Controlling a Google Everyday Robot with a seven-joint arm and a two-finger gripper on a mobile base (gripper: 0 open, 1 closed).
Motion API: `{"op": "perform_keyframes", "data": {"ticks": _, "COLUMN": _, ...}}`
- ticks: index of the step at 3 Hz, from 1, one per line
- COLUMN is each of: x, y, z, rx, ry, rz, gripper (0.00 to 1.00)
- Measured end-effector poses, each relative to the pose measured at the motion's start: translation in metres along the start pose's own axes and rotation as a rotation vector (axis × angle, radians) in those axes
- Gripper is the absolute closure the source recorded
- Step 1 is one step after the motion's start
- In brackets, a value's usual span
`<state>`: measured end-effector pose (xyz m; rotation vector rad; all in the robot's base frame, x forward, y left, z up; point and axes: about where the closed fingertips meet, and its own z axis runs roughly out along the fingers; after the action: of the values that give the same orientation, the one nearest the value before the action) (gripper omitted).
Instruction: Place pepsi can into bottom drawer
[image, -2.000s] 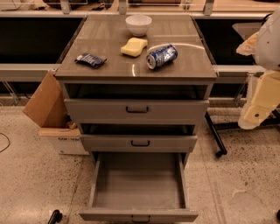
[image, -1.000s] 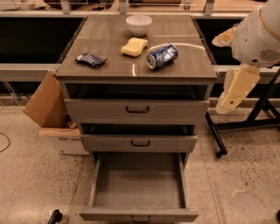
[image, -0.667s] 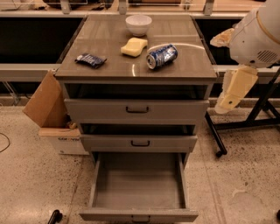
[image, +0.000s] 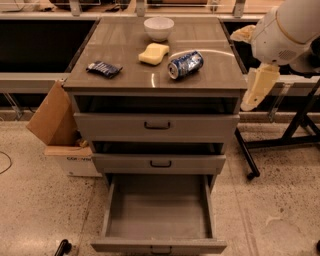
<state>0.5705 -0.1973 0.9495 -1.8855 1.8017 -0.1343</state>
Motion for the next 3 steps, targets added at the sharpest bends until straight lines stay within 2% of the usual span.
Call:
{"op": "perform_keyframes", "data": {"ticks": 1, "x": -0.002, "y": -0.033, "z": 0.027, "rx": 0.007, "ry": -0.045, "rz": -0.092, "gripper": 0.00}}
{"op": "perform_keyframes", "data": {"ticks": 2, "x": -0.012, "y": -0.053, "z": 0.054, "rx": -0.028, "ry": -0.104, "rz": -0.133, "gripper": 0.00}}
{"op": "perform_keyframes", "data": {"ticks": 3, "x": -0.033, "y": -0.069, "z": 0.087, "rx": -0.084, "ry": -0.160, "rz": -0.179, "gripper": 0.00}}
